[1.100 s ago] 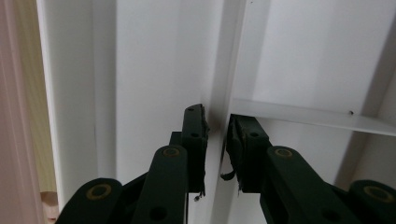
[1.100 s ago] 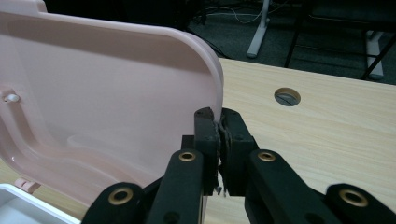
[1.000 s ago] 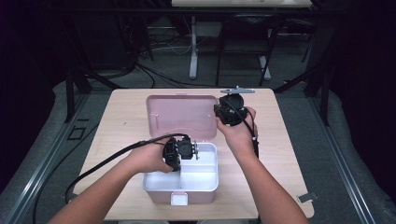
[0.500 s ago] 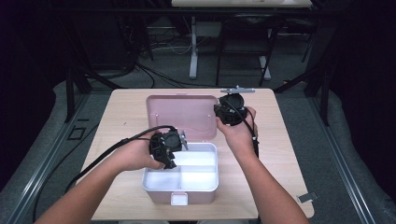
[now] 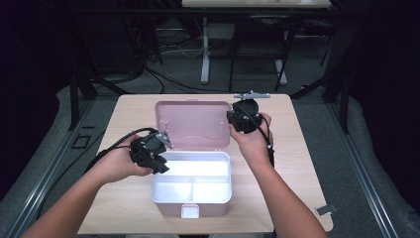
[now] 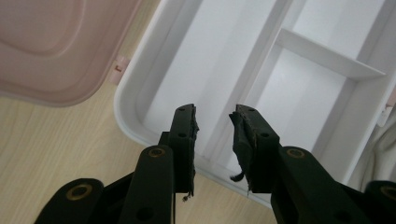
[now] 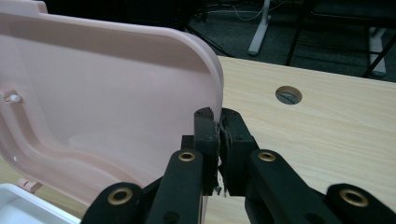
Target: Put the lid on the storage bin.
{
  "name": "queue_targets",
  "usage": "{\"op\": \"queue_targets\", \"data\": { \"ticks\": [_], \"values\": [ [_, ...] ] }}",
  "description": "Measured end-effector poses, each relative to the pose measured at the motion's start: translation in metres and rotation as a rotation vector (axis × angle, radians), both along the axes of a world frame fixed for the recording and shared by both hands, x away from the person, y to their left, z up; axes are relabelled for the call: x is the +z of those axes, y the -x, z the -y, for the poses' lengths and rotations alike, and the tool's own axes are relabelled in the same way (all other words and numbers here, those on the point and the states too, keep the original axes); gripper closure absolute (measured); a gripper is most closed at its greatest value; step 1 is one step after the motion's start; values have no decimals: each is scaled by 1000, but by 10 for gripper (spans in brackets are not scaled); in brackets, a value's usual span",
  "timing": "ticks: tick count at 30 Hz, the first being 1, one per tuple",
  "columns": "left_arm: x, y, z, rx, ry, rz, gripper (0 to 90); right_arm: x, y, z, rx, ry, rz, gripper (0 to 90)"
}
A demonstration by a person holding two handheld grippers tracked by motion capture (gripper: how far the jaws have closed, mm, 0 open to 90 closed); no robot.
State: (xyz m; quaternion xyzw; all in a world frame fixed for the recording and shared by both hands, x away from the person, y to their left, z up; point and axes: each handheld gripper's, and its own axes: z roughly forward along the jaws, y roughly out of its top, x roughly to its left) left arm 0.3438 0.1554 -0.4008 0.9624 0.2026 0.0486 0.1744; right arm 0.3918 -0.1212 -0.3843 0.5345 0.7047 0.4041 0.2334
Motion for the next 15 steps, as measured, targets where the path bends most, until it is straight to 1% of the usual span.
{"op": "queue_targets", "data": {
  "ticks": [2,3,6,11,14,15],
  "values": [
    [-1,0,-7,26,34,1,687,1,0,0,-2,5,-6,867],
    [-2,0,-10,37,42,7,687,1,0,0,-2,6,-6,867],
    [-6,0,-16,67,66,3,687,1,1,0,-1,7,-9,867],
    [-12,-3,-24,123,72,-11,689,1,1,0,-1,6,-9,867],
    [-12,-4,-28,151,68,-16,690,1,1,0,-3,7,-7,867],
    [-11,-5,-29,163,73,-19,690,1,1,0,0,5,-8,867]
  ]
}}
